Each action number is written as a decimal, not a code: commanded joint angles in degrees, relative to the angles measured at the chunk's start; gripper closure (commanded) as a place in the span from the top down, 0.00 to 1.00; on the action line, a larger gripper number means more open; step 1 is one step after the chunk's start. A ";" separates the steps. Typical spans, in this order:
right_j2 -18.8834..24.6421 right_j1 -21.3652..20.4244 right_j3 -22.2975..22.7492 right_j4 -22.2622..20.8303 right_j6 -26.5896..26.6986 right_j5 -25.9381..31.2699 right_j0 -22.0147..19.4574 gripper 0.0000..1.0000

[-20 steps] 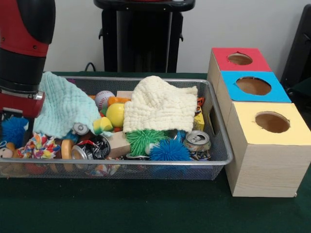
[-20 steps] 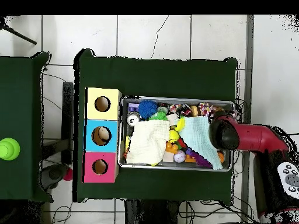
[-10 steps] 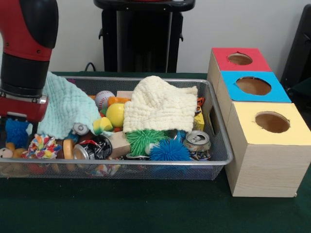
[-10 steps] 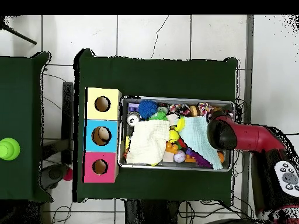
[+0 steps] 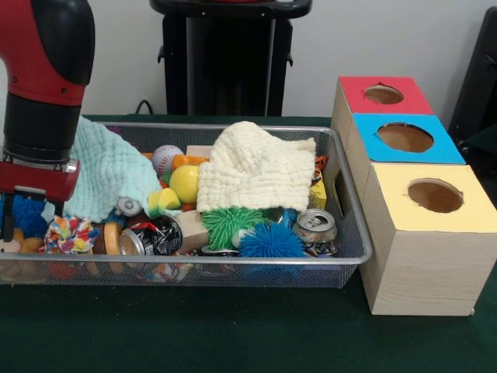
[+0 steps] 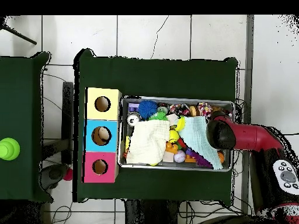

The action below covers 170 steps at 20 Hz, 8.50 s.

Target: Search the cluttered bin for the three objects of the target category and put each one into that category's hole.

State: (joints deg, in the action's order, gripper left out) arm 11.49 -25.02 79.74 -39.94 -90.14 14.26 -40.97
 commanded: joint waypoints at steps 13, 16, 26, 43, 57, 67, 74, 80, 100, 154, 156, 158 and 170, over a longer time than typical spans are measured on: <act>4.28 2.65 -5.26 -5.01 10.64 6.48 -1.52 1.00; 3.79 3.32 -5.27 -5.55 9.79 5.37 -1.41 1.00; 3.77 6.05 -4.79 -4.60 7.43 4.69 -1.85 1.00; -0.32 0.68 -0.23 -2.60 4.29 10.61 2.64 1.00; 2.67 4.04 0.05 -2.45 4.34 6.84 -0.41 1.00; 3.96 6.23 -0.95 -3.49 5.49 5.59 -2.21 1.00; 3.97 6.28 -0.44 -3.16 3.90 4.93 -2.36 1.00; 7.74 7.19 1.27 -1.25 4.35 4.36 -5.90 1.00; 13.56 8.38 2.77 -3.98 4.97 2.38 -10.55 0.00; 13.65 7.58 2.94 -3.86 6.84 5.92 -9.98 1.00; 13.68 7.59 2.92 -3.84 6.92 6.00 -10.00 1.00; 13.56 7.54 2.87 -3.83 6.92 6.18 -9.87 1.00; 13.45 7.35 3.24 -3.88 6.18 5.28 -10.05 1.00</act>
State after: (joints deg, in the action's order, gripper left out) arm 21.92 -20.48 79.14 -40.58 -90.14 16.53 -51.82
